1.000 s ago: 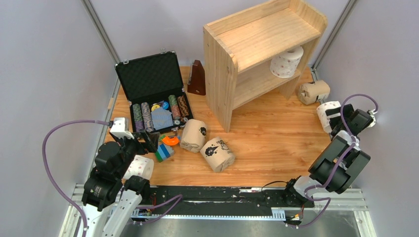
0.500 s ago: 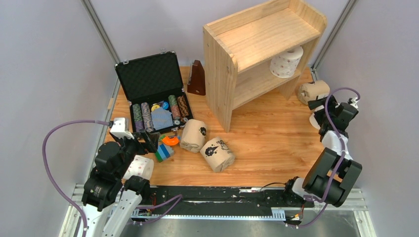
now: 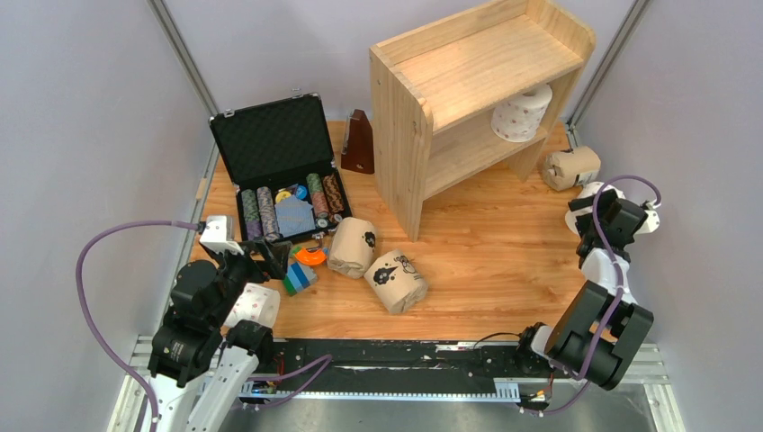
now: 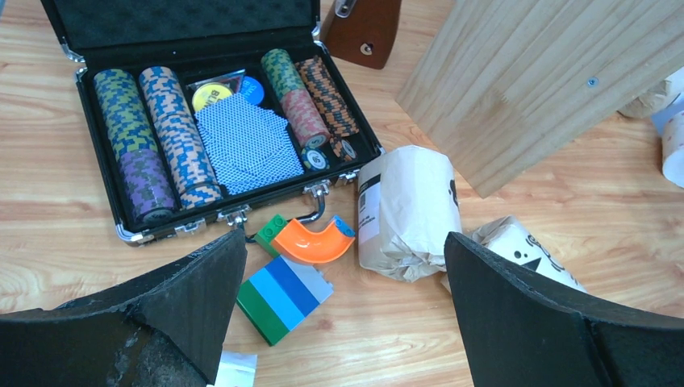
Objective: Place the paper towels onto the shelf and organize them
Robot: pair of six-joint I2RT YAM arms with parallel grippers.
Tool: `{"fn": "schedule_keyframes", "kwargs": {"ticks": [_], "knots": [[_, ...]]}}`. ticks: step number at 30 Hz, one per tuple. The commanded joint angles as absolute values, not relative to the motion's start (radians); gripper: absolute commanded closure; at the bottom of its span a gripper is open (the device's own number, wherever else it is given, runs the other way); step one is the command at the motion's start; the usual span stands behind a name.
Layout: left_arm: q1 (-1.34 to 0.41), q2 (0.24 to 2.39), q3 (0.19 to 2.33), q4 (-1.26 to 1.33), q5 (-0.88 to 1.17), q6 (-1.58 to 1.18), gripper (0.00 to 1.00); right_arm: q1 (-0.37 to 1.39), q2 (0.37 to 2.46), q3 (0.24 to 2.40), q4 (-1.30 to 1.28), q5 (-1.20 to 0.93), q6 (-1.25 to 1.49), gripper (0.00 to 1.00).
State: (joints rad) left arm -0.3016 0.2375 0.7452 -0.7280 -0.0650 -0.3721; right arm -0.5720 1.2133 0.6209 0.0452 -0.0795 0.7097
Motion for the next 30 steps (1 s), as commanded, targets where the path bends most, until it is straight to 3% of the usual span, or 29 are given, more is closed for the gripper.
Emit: {"fn": "schedule_keyframes", "kwargs": {"ticks": [1,30], "knots": [[-0.307,0.240,0.750,-0.692,-0.048,-0.359,0.00,-0.588,1.288,0.648,0.115,-0.040,0.735,0.11],[-0.307,0.288,0.749,-0.690,-0.041,-0.359,0.00,-0.589,1.448,0.672,0.352,-0.060,0.795,0.28]]}}
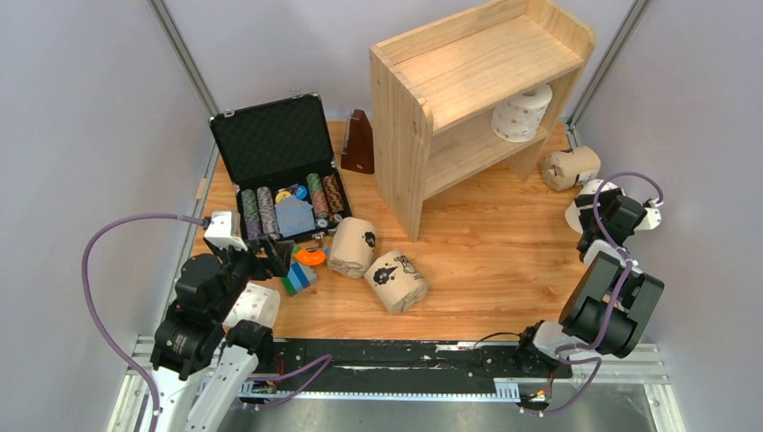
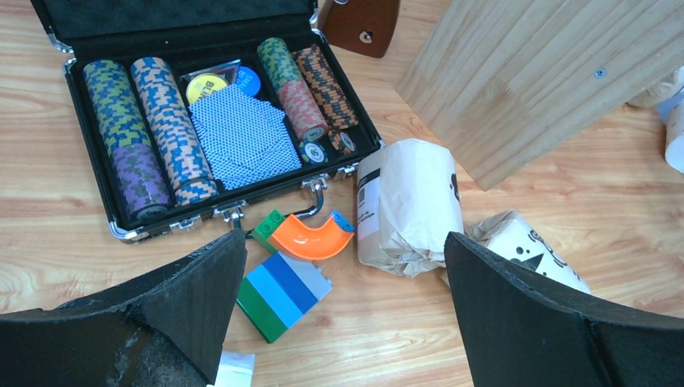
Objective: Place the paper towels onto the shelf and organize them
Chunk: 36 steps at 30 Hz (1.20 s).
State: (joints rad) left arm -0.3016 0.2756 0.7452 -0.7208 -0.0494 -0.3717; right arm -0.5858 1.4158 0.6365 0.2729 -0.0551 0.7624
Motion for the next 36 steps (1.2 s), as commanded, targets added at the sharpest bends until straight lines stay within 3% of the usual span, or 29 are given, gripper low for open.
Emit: {"fn": "schedule_keyframes", "kwargs": {"ticks": [1,8,26,31,36], "knots": [[-0.307,0.290,0.749,-0.690,-0.041,-0.359,0.00,-0.589,1.453,0.667,0.363,-0.059,0.803,0.28],[-0.307,0.301,0.749,-0.690,-0.035,-0.359,0.00,-0.590,1.512,0.661,0.398,-0.050,0.829,0.30],[-0.307,0.295,0.747,-0.688,-0.029,-0.359,0.00,-0.589,1.403,0.674,0.332,-0.057,0.693,0.70],[-0.307,0.280,0.746,-0.685,-0.029,-0.357,0.00,-0.580,1.335,0.720,0.159,-0.091,0.643,0.78],[-0.307,0.266,0.742,-0.681,-0.032,-0.357,0.00,-0.561,1.286,0.813,-0.175,-0.175,0.618,0.88]]}}
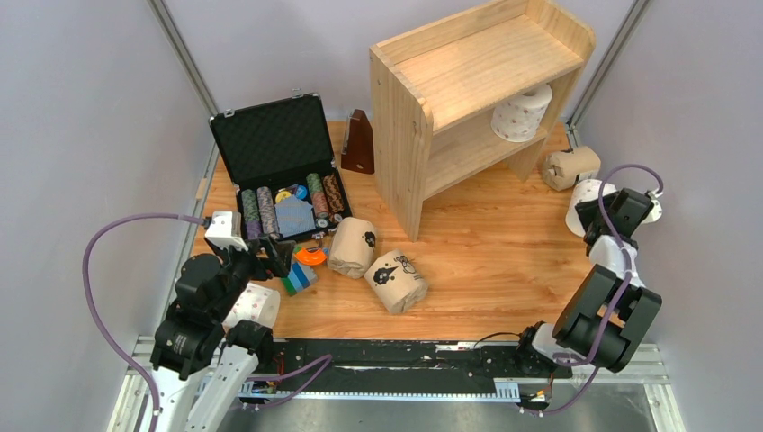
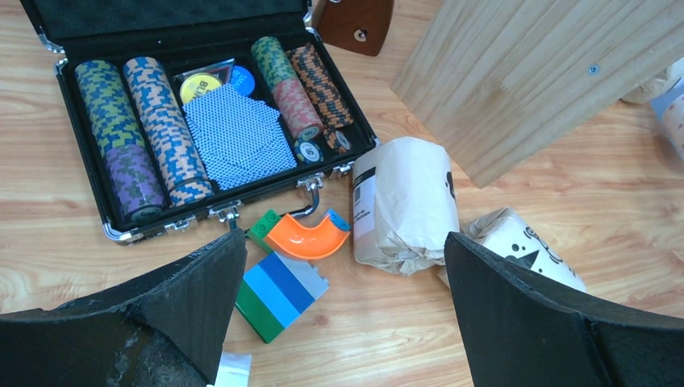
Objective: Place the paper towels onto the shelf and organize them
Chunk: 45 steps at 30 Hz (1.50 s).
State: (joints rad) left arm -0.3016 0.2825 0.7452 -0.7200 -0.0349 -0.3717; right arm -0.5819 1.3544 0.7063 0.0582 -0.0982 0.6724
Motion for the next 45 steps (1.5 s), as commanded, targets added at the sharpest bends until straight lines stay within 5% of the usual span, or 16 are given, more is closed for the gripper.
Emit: {"fn": "schedule_keyframes", "kwargs": {"ticks": [1,8,19,25,30,40,45], "knots": [[-0.307,0.259,0.741,-0.680,-0.032,-0.357,0.00,-0.548,1.274,0.833,-0.240,-0.189,0.608,0.89],[-0.308,0.223,0.732,-0.669,-0.035,-0.358,0.00,-0.377,1.239,1.049,-0.748,-0.153,0.545,0.96],[-0.318,0.196,0.729,-0.667,-0.049,-0.362,0.00,0.051,1.352,1.252,-1.338,0.058,0.533,0.90],[-0.326,0.198,0.727,-0.666,-0.048,-0.362,0.00,0.148,1.432,1.260,-1.356,0.030,0.545,0.79],[-0.328,0.197,0.727,-0.664,-0.046,-0.360,0.00,0.168,1.498,1.305,-1.350,0.069,0.539,0.54],[-0.328,0.185,0.730,-0.668,-0.055,-0.360,0.00,0.158,1.416,1.498,-1.349,0.163,0.523,0.28],[-0.328,0.185,0.730,-0.669,-0.054,-0.360,0.00,0.044,1.318,1.370,-1.231,0.105,0.519,0.26]]}}
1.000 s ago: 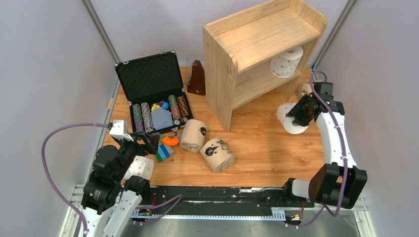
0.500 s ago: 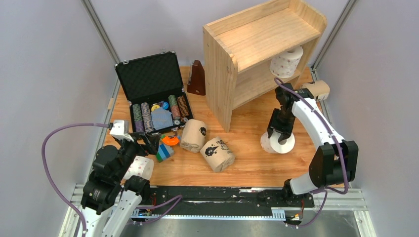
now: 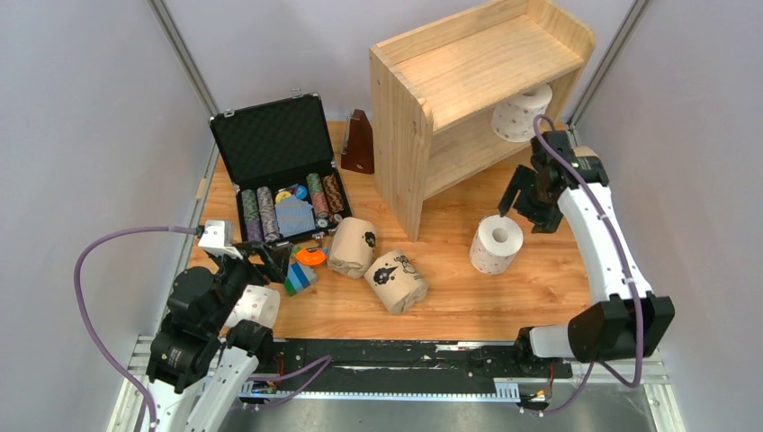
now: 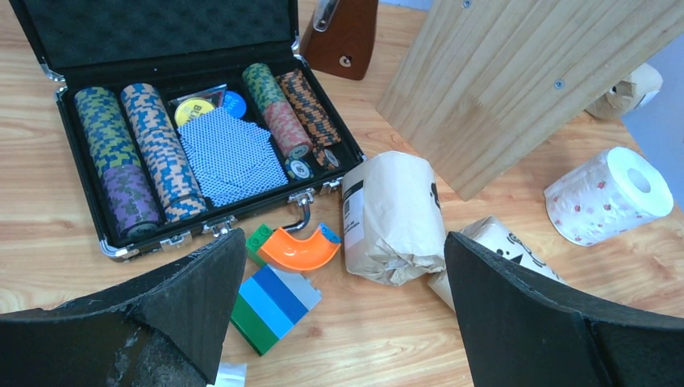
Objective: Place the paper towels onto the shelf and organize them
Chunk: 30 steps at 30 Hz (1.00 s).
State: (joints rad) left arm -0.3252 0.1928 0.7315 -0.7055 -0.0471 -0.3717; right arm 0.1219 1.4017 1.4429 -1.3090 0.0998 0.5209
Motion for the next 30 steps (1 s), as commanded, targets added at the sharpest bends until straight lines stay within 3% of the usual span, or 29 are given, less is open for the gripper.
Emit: {"fn": "schedule_keyframes", "kwargs": {"ticks": [1,9,17,26,30], "knots": [[-0.328,0.183,0.730,-0.668,-0.053,-0.360,0.00,0.030,1.295,1.338,-1.194,0.082,0.514,0.26],[-0.328,0.180,0.730,-0.667,-0.051,-0.360,0.00,-0.020,1.292,1.127,-0.988,-0.066,0.496,0.30],[-0.328,0.180,0.730,-0.668,-0.051,-0.360,0.00,-0.024,1.298,1.038,-0.948,0.058,0.515,0.37],[-0.328,0.183,0.730,-0.670,-0.055,-0.360,0.00,-0.025,1.260,1.069,-0.991,0.054,0.517,0.76],[-0.328,0.189,0.730,-0.670,-0.051,-0.361,0.00,-0.023,1.225,1.201,-1.101,0.054,0.520,0.83]]}}
